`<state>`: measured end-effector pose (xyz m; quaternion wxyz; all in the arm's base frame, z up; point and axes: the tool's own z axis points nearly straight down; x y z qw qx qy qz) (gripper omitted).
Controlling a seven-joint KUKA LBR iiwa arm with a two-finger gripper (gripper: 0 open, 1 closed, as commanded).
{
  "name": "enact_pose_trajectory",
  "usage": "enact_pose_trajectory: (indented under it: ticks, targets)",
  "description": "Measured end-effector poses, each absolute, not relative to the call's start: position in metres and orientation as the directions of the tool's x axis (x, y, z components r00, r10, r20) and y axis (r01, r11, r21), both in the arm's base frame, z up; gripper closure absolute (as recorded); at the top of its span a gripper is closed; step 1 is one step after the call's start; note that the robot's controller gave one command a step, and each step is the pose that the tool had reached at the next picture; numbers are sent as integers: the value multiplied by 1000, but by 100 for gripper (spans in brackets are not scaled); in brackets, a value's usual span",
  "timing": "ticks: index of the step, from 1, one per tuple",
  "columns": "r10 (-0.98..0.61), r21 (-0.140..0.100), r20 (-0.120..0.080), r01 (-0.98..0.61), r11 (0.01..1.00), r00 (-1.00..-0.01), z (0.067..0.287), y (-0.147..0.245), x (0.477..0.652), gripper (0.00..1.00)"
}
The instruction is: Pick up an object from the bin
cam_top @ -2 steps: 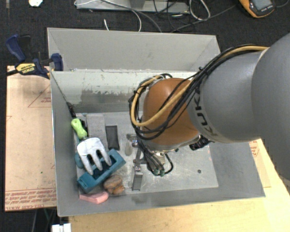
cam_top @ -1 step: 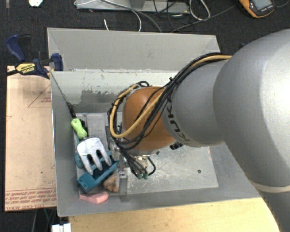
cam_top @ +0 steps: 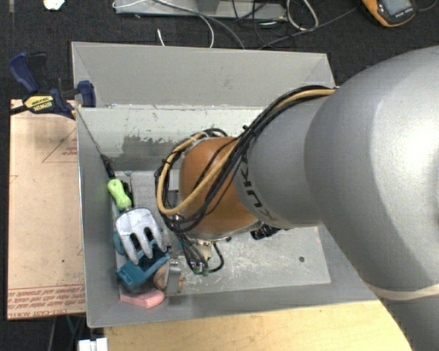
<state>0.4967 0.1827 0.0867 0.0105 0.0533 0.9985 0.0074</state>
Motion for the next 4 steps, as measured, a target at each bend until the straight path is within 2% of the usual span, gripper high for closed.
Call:
enact_pose_trajectory:
  ticks: [1, 2, 3, 4]
  targets:
    - [155, 21, -30, 154, 988, -987, 84, 203, 498, 0]
    - [268, 33, -17, 268, 963, -963, 77, 178, 519, 100]
    - [269, 32, -17, 268, 963, -963, 77, 177, 519, 100]
    - [267, 24, -9, 267, 963, -964, 144, 167, 522, 100]
